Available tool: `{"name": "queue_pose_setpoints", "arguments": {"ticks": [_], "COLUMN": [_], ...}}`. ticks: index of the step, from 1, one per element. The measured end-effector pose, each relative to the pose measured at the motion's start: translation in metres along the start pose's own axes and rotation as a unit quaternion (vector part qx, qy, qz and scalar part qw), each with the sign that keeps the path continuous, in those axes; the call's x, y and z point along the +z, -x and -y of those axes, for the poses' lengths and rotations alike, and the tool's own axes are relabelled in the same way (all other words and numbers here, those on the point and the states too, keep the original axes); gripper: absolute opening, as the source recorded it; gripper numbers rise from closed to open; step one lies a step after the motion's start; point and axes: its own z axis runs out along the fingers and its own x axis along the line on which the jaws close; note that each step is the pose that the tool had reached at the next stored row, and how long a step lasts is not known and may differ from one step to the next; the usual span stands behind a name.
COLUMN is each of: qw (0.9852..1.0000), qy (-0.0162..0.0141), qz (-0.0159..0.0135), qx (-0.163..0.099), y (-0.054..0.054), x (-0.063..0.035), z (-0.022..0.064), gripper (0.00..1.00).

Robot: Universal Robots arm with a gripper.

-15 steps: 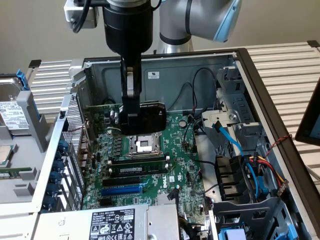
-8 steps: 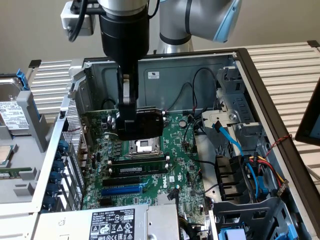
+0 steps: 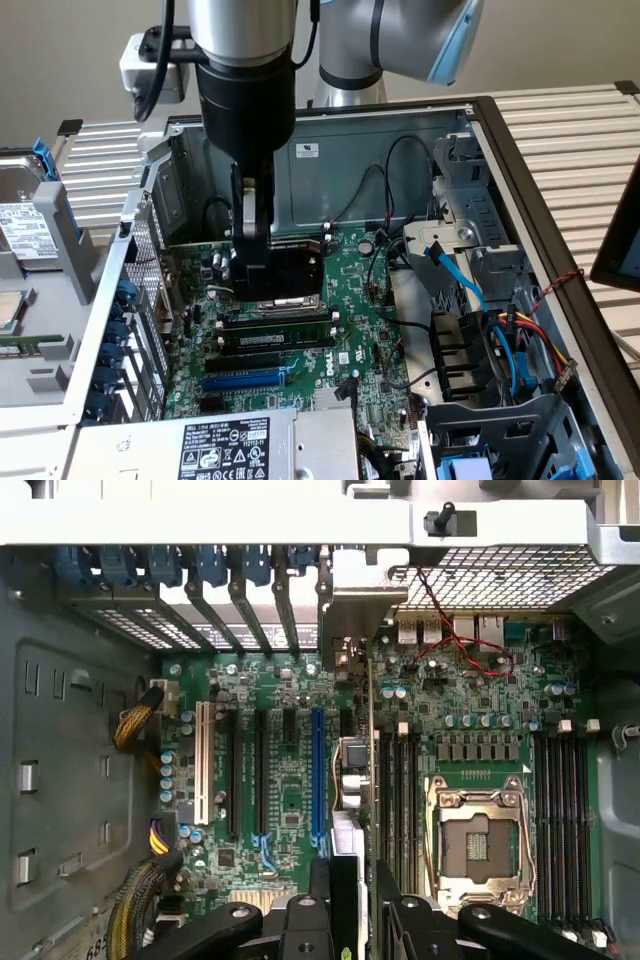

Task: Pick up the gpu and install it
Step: 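Insert the gpu into the slot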

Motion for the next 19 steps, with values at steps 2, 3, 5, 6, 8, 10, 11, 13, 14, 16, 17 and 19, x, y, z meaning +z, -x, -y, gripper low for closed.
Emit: {"name": "queue_pose_setpoints", "arguments": {"ticks": [2,3,5,6,8,10,11,13,14,16,17,19], "qw": [1.0000,1.0000,1.0000,1.0000,1.0000,1.0000,1.0000,1.0000,1.0000,1.0000,1.0000,1.0000], "qy": [0.0003,0.0005,0.0005,0.0005,0.0004,0.0004,0.0004,0.0004,0.0004,0.0005,0.0005,0.0005], "qz": [0.0000,0.0000,0.0001,0.0001,0.0001,0.0002,0.0003,0.0005,0.0005,0.0007,0.0008,0.0011], "qx": [0.002,0.003,0.003,0.003,0.004,0.004,0.004,0.004,0.004,0.005,0.005,0.005], "y": [-0.002,-0.003,-0.003,-0.003,-0.003,-0.004,-0.005,-0.006,-0.007,-0.008,-0.009,-0.009], "x": [0.0033,0.0042,0.0051,0.0054,0.0064,0.0080,0.0093,0.0125,0.0143,0.0179,0.0195,0.0218], "z": [-0.0003,-0.0004,-0.0004,-0.0004,-0.0003,-0.0001,-0.0003,-0.0004,-0.0006,-0.0011,-0.0014,-0.0021], "gripper": [0.27,0.27,0.27,0.27,0.27,0.27,0.27,0.27,0.27,0.27,0.27,0.27]}}
